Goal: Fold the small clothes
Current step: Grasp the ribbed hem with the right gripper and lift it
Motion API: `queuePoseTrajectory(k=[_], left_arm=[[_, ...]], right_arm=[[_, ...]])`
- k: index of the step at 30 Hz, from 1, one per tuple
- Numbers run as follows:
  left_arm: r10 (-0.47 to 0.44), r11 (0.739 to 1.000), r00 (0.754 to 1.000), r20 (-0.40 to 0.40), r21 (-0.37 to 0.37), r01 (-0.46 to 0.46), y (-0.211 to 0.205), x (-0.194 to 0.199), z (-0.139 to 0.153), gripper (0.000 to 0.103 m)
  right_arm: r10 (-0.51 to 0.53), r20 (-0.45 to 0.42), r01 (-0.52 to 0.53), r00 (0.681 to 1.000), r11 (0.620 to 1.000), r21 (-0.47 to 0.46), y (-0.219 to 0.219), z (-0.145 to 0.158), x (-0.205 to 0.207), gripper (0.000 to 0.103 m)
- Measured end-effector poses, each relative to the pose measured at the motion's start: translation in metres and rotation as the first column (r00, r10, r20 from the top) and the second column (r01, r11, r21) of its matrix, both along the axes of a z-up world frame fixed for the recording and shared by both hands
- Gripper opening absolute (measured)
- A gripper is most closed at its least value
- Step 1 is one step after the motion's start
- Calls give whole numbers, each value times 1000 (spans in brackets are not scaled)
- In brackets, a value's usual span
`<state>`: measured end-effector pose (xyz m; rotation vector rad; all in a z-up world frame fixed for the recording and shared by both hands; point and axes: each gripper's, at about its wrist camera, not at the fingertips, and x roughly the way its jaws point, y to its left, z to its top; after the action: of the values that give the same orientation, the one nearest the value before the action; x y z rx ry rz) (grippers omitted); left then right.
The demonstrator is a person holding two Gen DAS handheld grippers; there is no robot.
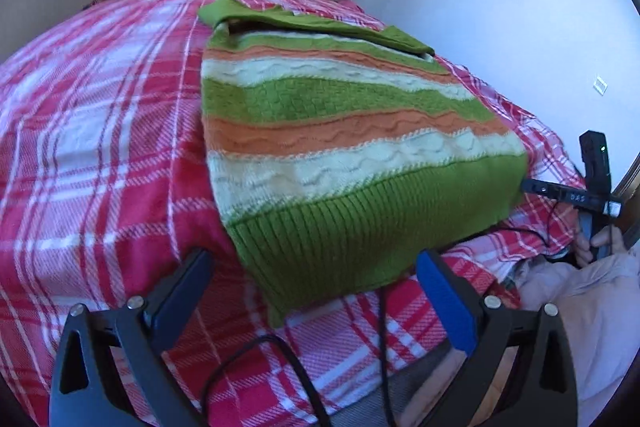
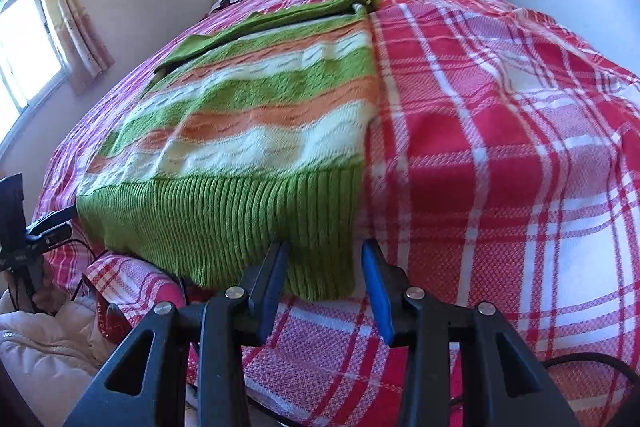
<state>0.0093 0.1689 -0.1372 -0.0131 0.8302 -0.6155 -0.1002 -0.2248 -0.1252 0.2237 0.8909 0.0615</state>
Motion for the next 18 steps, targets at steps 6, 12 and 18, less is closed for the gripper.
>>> queuePoseTrajectory(k=[6, 12, 18], left_arm=[[-20, 1000, 999, 49, 19, 19, -6, -8, -3, 103], [-6, 1000, 998, 66, -14, 7, 1, -9, -2, 95], [24, 999, 997, 75, -23, -23, 15, -9, -2, 61]], right_arm=[[-5, 15, 3, 1000, 993, 116, -15, -10, -4, 40], [54, 31, -59, 998, 985, 165, -3, -16, -1, 40], [97, 35, -101, 995, 983, 151, 6, -12, 1, 13]])
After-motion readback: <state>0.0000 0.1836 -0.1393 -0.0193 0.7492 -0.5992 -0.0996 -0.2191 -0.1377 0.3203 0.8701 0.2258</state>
